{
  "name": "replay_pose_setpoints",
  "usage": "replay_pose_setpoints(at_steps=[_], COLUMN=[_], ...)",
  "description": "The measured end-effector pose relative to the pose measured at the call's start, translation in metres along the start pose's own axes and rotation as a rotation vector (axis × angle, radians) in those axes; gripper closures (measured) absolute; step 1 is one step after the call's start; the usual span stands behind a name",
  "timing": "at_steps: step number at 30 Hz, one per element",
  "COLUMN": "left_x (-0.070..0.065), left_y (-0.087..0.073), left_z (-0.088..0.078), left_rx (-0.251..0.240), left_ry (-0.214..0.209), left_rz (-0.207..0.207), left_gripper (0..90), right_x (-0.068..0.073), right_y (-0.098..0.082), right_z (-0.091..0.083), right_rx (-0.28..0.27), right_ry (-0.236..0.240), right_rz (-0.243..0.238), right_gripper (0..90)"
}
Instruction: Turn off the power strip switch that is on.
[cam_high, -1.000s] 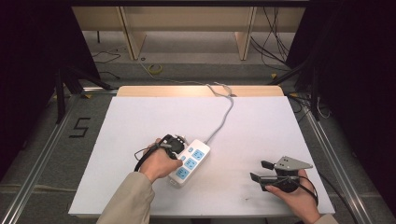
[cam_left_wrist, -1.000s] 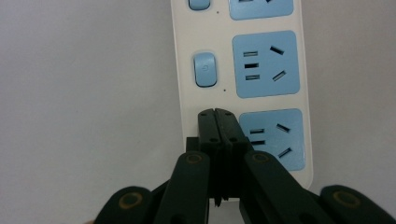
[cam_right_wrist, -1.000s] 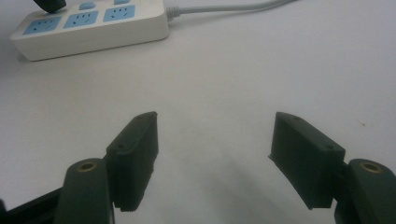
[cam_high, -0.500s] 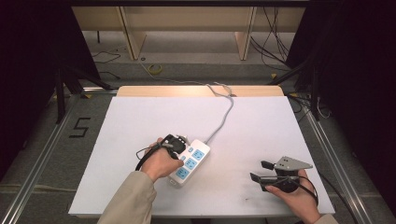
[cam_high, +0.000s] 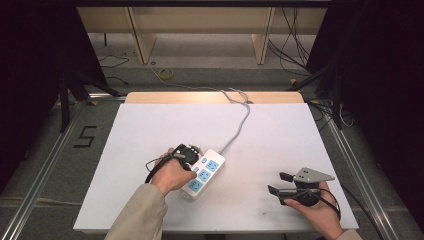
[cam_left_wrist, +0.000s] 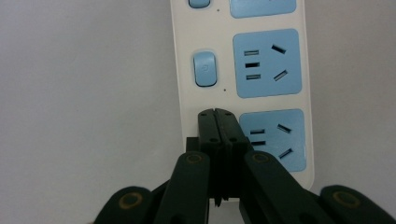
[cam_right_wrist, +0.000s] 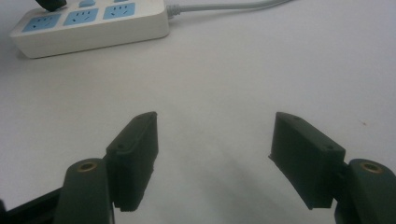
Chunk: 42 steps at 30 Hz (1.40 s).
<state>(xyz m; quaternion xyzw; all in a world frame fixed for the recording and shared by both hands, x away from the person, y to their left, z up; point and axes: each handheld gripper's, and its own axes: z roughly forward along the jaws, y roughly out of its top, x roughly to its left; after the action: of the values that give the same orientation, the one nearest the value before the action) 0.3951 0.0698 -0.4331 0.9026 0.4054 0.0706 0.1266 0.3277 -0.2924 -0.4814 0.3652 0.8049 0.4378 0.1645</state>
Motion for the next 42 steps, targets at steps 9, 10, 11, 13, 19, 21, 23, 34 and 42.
replay_pose_setpoints(at_steps=[9,10,11,13,19,21,23,34,42], left_x=[-0.001,-0.001,-0.001,-0.001,0.001,0.001,0.001,0.002,0.002], left_y=[-0.002,-0.002,-0.002,-0.003,-0.006,-0.006,-0.007,-0.01,-0.012], left_z=[0.0,-0.001,0.0,-0.001,-0.001,-0.001,-0.001,-0.005,-0.005], left_rx=[-0.011,-0.008,-0.017,-0.015,-0.034,-0.037,-0.042,-0.066,-0.087], left_ry=[0.008,0.008,0.009,0.009,-0.007,-0.008,-0.009,-0.024,-0.024], left_rz=[0.003,0.009,0.003,0.01,-0.002,-0.006,-0.009,-0.01,-0.006], left_gripper=[89.8,89.8,89.8,89.8,89.8,89.7,89.7,89.7,89.5], right_x=[0.0,0.0,0.0,0.0,0.0,0.0,0.0,0.0,0.0], right_y=[0.0,0.0,0.0,0.0,0.0,0.0,0.0,0.0,0.0], right_z=[0.0,0.0,0.0,0.0,0.0,0.0,0.0,0.0,0.0], right_rx=[0.001,0.001,0.0,0.001,0.001,0.001,0.001,0.001,0.0], right_ry=[0.001,0.001,0.0,0.0,0.001,0.001,0.001,0.001,0.001], right_rz=[-0.001,0.0,0.0,0.0,-0.001,-0.001,-0.001,-0.002,-0.002], right_gripper=[32.7,32.7,32.7,32.8,32.7,32.7,32.8,32.7,32.7])
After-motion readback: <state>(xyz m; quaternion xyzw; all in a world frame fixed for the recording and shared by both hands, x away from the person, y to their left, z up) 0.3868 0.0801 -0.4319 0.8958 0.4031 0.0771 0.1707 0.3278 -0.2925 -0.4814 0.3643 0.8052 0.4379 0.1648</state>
